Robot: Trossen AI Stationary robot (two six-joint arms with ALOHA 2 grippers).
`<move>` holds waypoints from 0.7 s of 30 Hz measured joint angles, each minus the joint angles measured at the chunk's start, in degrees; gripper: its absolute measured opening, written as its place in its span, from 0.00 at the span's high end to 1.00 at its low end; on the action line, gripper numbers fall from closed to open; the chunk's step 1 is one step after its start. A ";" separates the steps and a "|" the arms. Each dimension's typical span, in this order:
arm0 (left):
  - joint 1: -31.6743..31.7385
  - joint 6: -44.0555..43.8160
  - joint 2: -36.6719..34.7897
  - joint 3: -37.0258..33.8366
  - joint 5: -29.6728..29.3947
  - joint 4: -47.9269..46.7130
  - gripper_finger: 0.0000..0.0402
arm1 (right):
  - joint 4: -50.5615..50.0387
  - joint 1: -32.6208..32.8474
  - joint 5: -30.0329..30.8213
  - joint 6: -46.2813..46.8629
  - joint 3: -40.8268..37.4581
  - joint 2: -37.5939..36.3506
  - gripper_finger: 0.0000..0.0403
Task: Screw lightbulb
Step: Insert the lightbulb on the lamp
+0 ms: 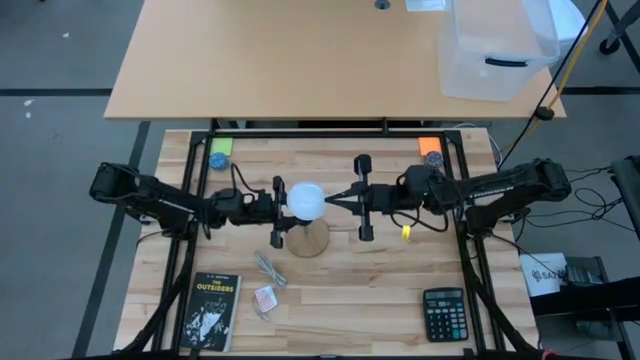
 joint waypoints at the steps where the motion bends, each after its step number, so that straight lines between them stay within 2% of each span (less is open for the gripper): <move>1: 0.04 0.02 0.00 0.00 -0.01 0.00 0.62 | -2.52 0.00 0.04 -0.06 1.50 0.30 1.00; 16: -0.04 -0.11 0.00 0.00 0.11 -0.22 0.62 | -32.13 -1.20 0.39 -0.24 23.13 10.42 1.00; 21: -0.04 -0.05 -0.02 0.00 0.15 -0.59 0.62 | -37.16 -1.25 3.68 -2.27 26.62 11.22 1.00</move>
